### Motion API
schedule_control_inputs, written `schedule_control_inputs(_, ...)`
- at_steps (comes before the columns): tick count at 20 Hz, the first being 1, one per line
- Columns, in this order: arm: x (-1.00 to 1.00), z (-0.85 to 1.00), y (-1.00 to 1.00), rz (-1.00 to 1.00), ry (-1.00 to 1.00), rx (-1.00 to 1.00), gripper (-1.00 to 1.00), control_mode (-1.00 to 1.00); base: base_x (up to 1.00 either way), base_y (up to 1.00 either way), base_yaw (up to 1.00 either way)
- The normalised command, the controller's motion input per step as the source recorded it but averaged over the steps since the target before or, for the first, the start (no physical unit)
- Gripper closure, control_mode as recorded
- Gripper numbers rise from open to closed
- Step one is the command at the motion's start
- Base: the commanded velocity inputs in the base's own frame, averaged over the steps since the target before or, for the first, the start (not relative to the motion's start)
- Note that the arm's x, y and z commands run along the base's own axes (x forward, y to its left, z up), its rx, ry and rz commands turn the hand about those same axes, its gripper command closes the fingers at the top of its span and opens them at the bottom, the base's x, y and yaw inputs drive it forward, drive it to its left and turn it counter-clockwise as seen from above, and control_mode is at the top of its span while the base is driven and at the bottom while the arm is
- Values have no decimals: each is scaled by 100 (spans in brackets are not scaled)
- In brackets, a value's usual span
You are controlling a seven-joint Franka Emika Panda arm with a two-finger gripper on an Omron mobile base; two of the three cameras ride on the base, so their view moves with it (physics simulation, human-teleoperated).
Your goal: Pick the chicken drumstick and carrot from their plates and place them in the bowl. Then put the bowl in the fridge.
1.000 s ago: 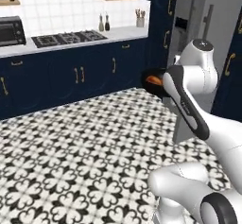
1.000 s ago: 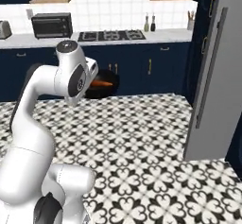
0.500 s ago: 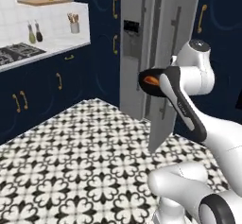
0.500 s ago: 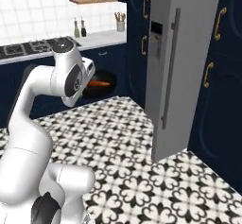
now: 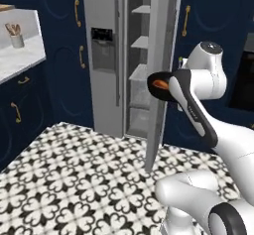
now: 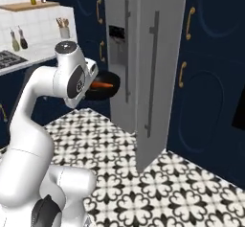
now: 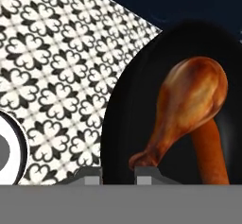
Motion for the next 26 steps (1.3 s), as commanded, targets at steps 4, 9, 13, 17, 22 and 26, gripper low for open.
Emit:
schedule_control_inputs(4,0,0,0,0,0,0,100,100,58,82,-57)
schedule_control_inputs(9,0,0,0,0,0,0,100,100,30,94,-48)
schedule_control_inputs(13,0,0,0,0,0,0,100,100,18,100,-40)
schedule_control_inputs(17,0,0,0,0,0,0,100,100,33,88,-28)
schedule_control_inputs(22,0,0,0,0,0,0,100,100,60,54,-20)
schedule_control_inputs(26,0,0,0,0,0,0,100,100,74,2,-25)
